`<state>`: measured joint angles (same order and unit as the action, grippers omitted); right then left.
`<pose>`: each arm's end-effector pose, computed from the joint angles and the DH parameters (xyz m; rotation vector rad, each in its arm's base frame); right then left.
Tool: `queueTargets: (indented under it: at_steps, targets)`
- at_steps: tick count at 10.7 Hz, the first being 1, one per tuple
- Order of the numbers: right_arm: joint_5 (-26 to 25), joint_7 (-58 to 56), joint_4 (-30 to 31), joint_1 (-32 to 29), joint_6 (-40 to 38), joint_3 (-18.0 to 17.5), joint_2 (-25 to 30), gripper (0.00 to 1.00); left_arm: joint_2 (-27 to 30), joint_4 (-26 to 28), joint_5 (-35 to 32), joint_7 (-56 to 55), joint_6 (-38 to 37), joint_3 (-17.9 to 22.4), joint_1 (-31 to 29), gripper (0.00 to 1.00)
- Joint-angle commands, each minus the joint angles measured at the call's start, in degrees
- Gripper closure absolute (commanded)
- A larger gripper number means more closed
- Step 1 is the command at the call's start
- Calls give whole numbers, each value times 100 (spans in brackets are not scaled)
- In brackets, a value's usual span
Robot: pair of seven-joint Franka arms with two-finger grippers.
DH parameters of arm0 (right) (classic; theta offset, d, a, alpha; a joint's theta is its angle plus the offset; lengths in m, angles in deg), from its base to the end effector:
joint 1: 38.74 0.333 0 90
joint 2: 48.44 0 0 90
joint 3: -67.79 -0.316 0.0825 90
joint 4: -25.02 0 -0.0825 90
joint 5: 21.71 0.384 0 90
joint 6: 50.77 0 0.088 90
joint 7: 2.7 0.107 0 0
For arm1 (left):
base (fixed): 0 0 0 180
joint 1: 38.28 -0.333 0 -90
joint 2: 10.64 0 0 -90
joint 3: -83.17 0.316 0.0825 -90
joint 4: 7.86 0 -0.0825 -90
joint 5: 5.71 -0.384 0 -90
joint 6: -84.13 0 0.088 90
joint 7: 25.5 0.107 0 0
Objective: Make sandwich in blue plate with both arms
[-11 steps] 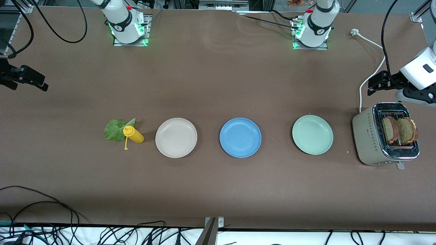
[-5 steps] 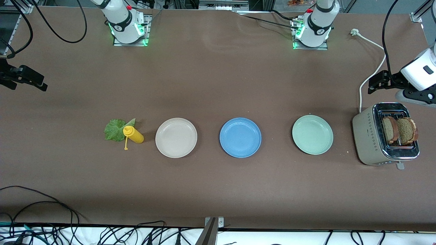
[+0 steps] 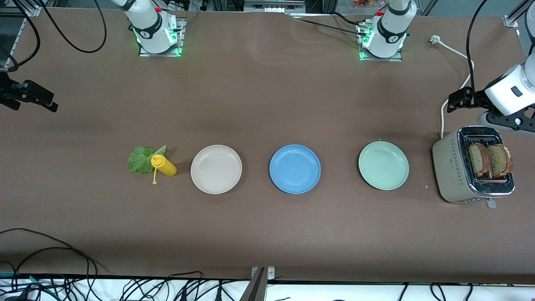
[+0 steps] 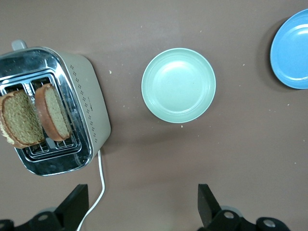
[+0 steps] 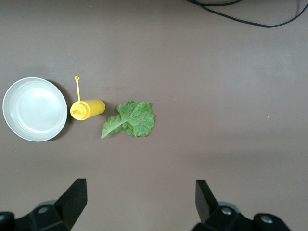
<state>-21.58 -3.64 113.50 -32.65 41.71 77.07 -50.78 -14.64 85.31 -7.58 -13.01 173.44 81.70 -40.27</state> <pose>0.5706 -0.0296 0.6183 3.1353 -0.0613 0.0460 0.5681 0.0091 0.5584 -3.1016 0.3282 0.2183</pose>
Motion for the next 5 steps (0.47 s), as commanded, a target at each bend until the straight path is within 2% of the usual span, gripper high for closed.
queueTargets:
  at_steps: [1, 3, 5]
  targets:
    - [-39, -11, -76, -3, -134, 4, 40, 0, -406, -244, -86, 79, -19, -11, -545, 0]
    - [-39, -11, -76, -3, -160, -13, 40, 0, -636, -290, -51, 541, -19, -11, -1056, 0]
    - [-22, -11, -76, -3, -152, -22, 40, 0, -995, -500, -112, 676, 94, 15, -1154, 0]
